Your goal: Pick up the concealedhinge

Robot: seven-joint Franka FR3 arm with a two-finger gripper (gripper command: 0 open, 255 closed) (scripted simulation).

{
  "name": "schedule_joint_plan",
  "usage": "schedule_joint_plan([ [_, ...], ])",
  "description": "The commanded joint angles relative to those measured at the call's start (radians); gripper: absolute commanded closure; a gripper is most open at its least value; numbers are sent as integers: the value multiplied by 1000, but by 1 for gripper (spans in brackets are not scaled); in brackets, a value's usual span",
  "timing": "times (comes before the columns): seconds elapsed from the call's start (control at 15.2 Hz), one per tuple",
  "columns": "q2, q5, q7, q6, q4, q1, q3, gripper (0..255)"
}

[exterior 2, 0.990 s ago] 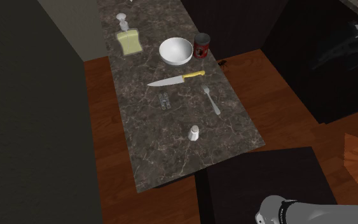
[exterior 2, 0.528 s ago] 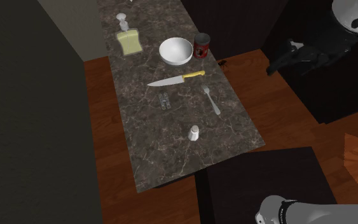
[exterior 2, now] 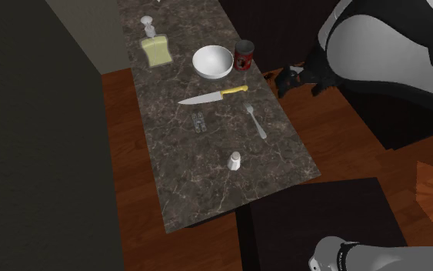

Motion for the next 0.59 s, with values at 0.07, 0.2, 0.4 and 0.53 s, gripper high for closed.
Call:
schedule_joint_plan([
  [0.07, 92, -2, 38, 81, 10, 13, 44, 0],
  [0.2, 157, -11, 65, 126, 26, 20, 70, 0],
  [0.4, 259, -35, 111, 189, 60, 30, 108, 0],
  [0.53, 330, -60, 145, 227, 88, 37, 130, 0],
])
